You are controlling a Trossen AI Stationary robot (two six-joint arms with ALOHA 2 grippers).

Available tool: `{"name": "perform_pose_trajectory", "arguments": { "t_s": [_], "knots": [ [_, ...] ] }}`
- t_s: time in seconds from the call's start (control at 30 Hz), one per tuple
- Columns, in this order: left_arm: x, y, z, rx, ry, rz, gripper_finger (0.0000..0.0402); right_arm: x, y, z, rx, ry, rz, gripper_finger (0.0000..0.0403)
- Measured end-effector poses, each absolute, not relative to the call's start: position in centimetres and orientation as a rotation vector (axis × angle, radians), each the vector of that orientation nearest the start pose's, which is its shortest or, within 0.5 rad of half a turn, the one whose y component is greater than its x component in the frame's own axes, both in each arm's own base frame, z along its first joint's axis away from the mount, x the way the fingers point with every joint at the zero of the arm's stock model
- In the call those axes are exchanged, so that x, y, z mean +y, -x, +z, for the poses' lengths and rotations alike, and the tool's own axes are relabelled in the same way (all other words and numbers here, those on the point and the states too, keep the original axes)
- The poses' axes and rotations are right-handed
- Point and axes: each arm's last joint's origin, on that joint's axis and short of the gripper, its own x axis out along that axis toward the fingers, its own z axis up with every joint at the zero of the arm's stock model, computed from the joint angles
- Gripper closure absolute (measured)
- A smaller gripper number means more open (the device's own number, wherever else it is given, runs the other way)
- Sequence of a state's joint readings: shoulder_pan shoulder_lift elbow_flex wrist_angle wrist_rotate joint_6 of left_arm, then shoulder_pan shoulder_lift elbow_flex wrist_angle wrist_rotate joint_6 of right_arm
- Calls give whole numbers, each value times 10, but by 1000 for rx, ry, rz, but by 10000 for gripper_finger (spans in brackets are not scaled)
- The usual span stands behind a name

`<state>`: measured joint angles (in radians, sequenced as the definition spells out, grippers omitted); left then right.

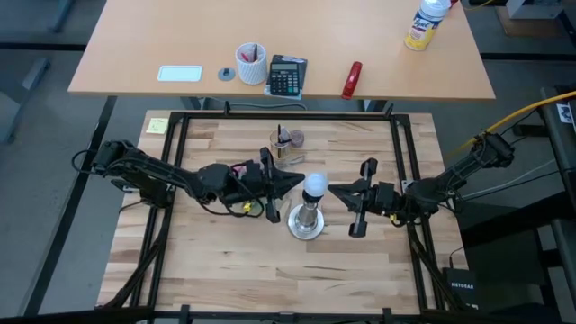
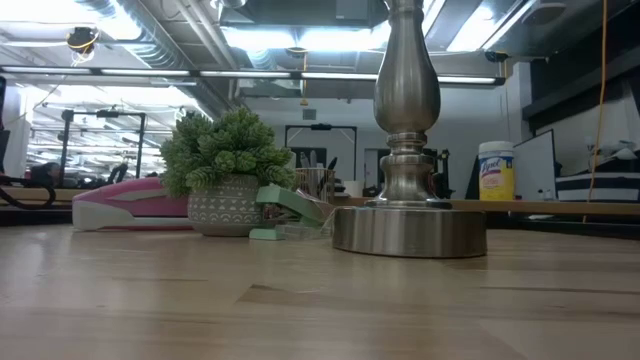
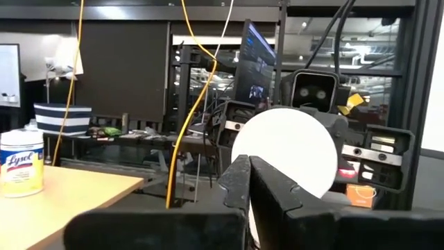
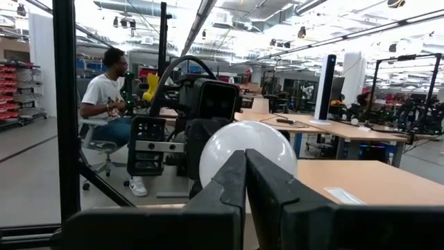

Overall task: Screw lightbulb
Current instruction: Remove the lightbulb from the lamp

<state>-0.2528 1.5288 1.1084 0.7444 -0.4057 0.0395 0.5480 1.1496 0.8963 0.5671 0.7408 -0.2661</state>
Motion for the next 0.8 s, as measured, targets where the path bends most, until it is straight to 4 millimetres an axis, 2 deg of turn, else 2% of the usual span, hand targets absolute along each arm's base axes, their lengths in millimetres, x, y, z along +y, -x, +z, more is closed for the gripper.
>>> {"name": "perform_pose_trajectory", "arguments": {
  "t_s": [0.8],
  "knots": [
    [-81,-337,353,-308,52,134,400,113,-222,369,-227,73,-232,386]
  ]
}}
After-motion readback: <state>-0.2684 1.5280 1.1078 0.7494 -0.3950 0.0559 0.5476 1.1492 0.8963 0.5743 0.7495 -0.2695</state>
